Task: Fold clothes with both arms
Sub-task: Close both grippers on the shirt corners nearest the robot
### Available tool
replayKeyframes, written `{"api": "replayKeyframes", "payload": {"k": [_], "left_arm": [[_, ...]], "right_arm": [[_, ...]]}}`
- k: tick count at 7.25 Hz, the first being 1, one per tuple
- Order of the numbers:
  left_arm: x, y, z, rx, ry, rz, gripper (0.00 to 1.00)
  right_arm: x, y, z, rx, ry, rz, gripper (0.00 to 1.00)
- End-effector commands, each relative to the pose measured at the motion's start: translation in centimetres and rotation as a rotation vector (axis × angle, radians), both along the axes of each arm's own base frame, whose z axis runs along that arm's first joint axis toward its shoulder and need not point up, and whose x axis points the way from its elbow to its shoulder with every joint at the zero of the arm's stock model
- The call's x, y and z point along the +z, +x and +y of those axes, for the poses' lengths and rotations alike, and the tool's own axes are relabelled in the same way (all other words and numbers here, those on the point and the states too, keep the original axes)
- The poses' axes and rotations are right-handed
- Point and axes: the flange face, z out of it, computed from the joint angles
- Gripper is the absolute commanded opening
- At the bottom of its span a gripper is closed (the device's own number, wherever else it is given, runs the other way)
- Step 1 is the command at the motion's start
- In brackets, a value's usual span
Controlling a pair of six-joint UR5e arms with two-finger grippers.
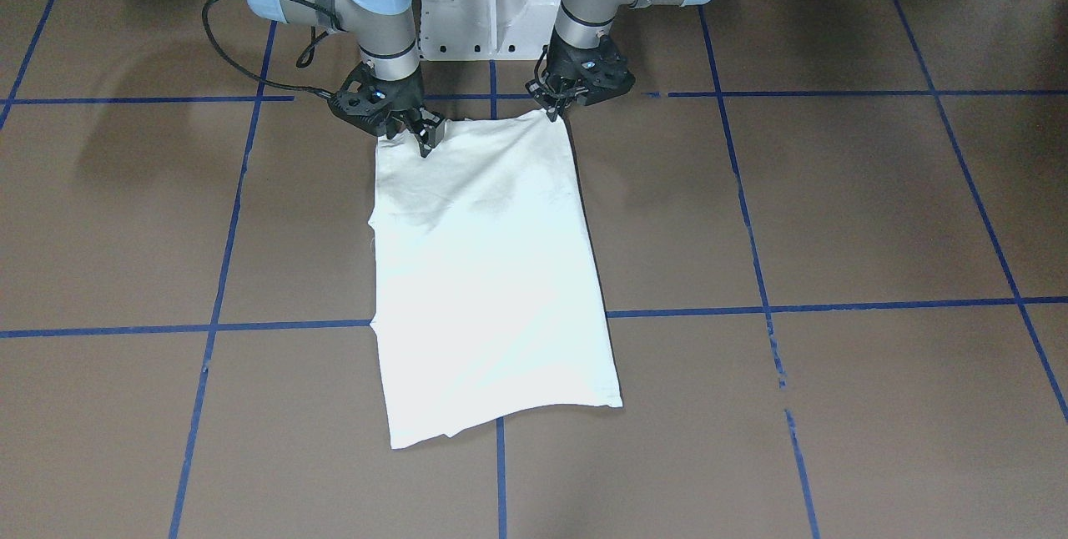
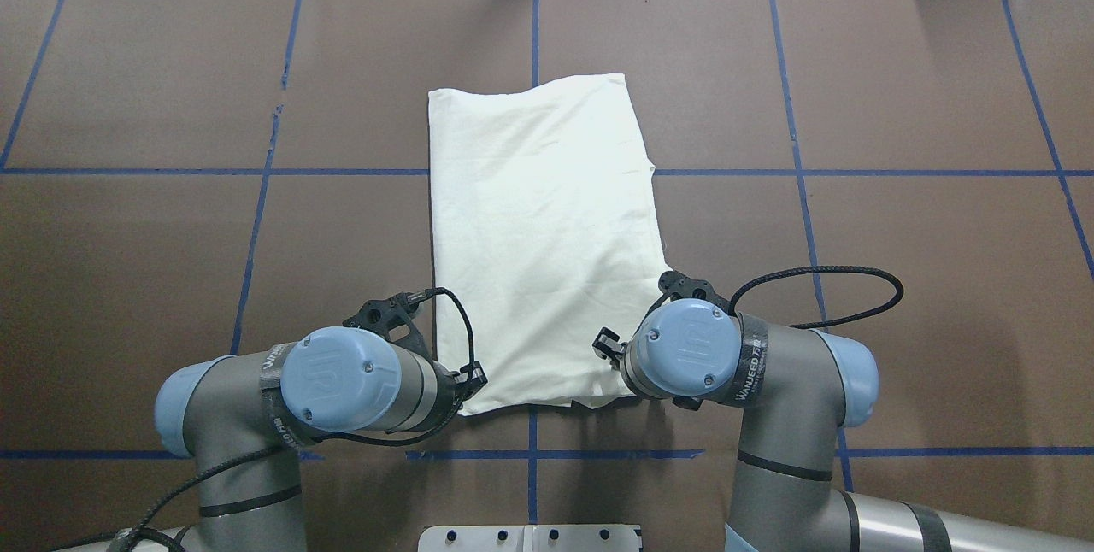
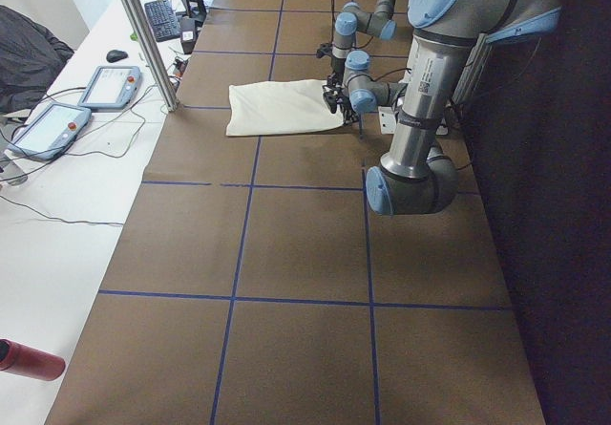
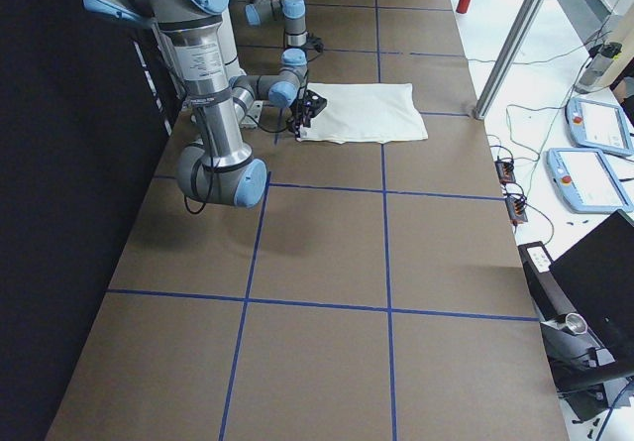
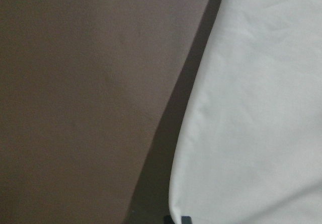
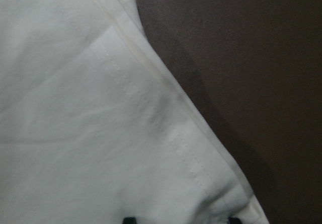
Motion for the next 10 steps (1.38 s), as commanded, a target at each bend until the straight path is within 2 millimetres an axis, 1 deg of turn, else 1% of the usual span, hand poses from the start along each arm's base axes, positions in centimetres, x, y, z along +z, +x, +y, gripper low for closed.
{"api": "replayKeyframes", "payload": {"k": [1,5,6,7,8,9,10], "left_arm": [[0.1,0.1,0.0,0.0,-0.001,-0.003,0.0],[0.3,0.2,0.0,0.002,-0.001,-0.006,0.0],[-0.1,-0.1,0.0,0.0,0.0,0.002,0.0],[-0.8,-0.7,0.2,-0.001,0.006,0.018,0.0],[-1.7,-2.3,0.7,0.001,0.014,0.046,0.0],[-2.2,-4.3,1.4,0.005,0.02,0.071,0.0],[-3.3,-6.5,2.1,0.027,0.055,0.087,0.0]], "right_arm": [[-0.5,0.0,0.0,-0.003,0.003,-0.008,0.0],[-0.9,0.4,-0.6,-0.009,-0.011,-0.027,0.0],[-2.0,1.2,-0.7,-0.008,-0.005,-0.054,0.0],[-3.7,2.4,-0.4,-0.004,0.007,-0.093,0.0],[-4.3,2.9,-0.3,-0.005,0.011,-0.108,0.0],[-4.0,3.1,-0.1,-0.015,0.01,-0.105,0.0],[-4.3,3.4,0.9,-0.044,0.001,-0.12,0.0]]}}
